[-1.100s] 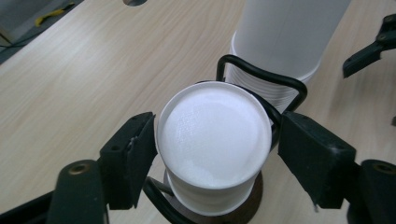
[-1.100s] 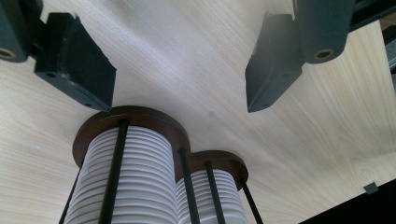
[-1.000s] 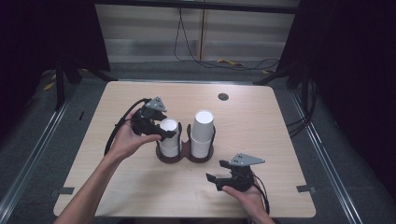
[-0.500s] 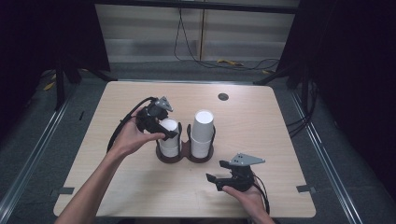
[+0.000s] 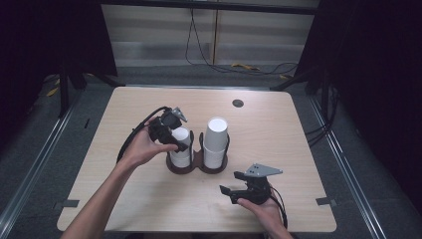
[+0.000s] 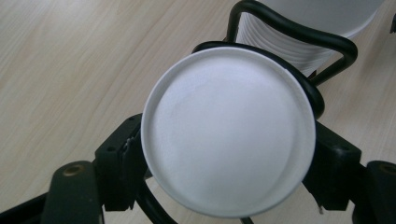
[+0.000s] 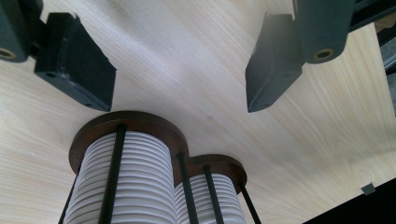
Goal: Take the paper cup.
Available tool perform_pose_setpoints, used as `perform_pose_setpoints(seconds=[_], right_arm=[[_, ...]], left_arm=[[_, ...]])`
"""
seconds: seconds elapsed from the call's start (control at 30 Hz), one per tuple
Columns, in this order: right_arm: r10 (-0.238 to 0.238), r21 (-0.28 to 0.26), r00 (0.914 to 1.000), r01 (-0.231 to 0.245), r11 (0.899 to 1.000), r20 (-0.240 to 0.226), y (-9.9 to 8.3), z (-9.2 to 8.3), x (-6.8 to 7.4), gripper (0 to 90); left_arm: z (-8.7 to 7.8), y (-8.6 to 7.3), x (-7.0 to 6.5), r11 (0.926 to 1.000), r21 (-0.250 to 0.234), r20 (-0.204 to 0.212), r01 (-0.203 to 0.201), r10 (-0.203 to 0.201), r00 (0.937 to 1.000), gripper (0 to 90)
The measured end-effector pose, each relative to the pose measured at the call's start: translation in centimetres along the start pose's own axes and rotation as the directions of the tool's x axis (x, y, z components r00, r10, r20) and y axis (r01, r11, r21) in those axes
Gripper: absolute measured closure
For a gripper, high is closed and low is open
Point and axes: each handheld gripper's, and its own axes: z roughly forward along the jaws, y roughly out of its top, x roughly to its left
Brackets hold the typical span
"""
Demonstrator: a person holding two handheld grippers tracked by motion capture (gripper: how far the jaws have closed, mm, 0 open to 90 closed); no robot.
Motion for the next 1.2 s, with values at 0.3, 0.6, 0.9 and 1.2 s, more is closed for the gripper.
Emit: perform_pose_setpoints(seconds=[0.3,0.6,0.9,1.2], right_arm=[[0.002,0.002,1.0,-0.002,1.0,0.004,0.0,0.0,0.0,24.5],[0.007,0.001,1.0,-0.007,1.0,0.006,0.0,0.0,-0.1,24.5],[0.014,0.001,0.9999,-0.014,1.0,0.004,0.0,0.0,-0.1,24.5],[0.018,0.001,0.9998,-0.018,1.0,0.004,0.0,0.0,-0.1,24.4]], left_arm=[[0.1,0.0,-0.1,0.9999,0.011,0.001,-0.009,0.009,1.0,29.1],[-0.5,-0.1,0.0,0.9999,-0.011,-0.002,0.01,-0.01,0.9999,30.6],[-0.9,-0.1,0.0,0.9997,-0.025,0.015,0.001,0.0,0.9999,31.5],[-1.6,-0.1,-0.1,0.9984,-0.055,0.011,-0.008,0.009,0.9999,32.3]])
